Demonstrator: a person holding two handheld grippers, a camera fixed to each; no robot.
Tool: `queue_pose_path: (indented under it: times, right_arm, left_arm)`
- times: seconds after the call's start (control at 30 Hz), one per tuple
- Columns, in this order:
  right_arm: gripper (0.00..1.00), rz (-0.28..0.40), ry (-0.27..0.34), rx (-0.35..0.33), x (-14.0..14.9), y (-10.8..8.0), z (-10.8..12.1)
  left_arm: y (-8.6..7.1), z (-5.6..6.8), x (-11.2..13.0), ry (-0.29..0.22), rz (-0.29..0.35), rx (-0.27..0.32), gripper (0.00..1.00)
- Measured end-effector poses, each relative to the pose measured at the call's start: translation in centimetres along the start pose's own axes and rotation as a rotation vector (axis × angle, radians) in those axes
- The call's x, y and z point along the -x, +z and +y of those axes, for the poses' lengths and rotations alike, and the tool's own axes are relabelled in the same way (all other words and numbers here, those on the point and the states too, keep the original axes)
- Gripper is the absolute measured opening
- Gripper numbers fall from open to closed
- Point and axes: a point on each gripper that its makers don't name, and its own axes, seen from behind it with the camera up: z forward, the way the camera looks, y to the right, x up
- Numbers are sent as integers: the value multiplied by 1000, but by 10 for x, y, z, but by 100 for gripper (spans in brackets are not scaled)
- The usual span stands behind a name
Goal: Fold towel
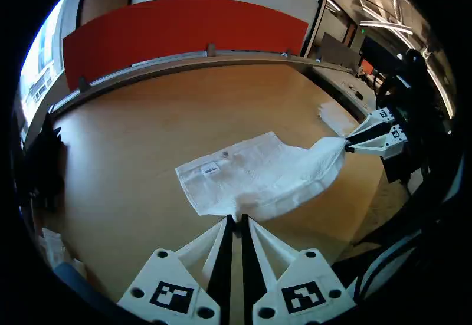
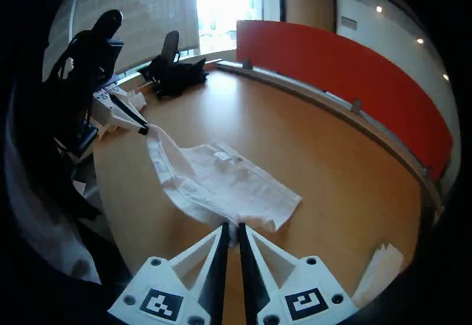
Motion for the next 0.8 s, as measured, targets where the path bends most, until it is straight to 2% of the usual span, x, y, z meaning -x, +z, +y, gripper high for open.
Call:
queue_pose_path:
  times: [0.43, 0.8]
  right_arm:
    - [13, -9, 4, 0, -3, 14, 9]
    - [13, -20, 9, 23, -8, 29, 32]
  left_arm:
    - [11, -7, -5, -22, 4, -4, 10]
    - [29, -20, -13, -43, 5, -22, 10]
